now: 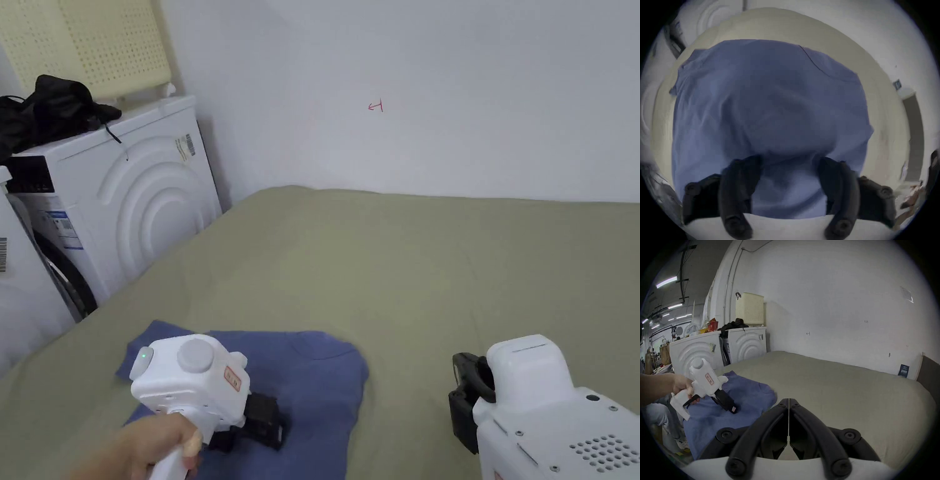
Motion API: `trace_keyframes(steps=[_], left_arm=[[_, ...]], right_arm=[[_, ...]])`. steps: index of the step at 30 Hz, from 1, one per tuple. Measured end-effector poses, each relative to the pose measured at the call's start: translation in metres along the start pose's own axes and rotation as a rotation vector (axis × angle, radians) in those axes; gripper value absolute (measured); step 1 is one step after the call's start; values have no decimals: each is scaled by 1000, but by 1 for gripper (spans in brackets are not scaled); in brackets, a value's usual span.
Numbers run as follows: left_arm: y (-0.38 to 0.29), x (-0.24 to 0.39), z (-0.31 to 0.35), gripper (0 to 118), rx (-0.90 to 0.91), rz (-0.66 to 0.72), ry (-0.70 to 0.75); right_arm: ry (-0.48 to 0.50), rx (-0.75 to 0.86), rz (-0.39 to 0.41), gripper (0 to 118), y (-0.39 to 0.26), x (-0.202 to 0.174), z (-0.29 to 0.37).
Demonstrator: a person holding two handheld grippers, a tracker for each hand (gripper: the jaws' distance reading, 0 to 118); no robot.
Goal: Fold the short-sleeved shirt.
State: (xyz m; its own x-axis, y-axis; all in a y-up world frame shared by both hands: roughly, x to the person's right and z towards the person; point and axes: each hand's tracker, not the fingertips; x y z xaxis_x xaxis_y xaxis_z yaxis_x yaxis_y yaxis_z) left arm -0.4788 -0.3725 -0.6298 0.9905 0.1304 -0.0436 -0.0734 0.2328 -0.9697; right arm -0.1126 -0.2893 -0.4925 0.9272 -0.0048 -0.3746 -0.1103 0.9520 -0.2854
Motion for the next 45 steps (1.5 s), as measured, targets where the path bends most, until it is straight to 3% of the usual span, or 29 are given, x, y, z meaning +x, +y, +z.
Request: trace_keyframes(steps=[2,3,5,18,25,35,41,45], left_arm=[[-3,4,4,27,43,-58,82],[-2,1,9,7,47,-28,35],[0,0,22,7,65,31,-19],[8,79,143,7,317,-107,-152],[1,208,197,7,367,-337,-221],[-23,420,219,7,373,-649,-411],[-64,521,206,7,316,-807,-543],[-92,566,170,7,232,-909,-582]], right_arm=[[-3,-3,5,2,-2,1,4],[-7,-4,7,2,-3,3,6],[-17,-5,7,2,-3,8,11],[-173,17,4,2,15,80,85],[-360,-2,-43,2,7,141,147],[-614,12,-71,2,11,222,259],[-770,-2,-122,2,-2,258,325],[-816,-15,-148,2,-14,272,352]])
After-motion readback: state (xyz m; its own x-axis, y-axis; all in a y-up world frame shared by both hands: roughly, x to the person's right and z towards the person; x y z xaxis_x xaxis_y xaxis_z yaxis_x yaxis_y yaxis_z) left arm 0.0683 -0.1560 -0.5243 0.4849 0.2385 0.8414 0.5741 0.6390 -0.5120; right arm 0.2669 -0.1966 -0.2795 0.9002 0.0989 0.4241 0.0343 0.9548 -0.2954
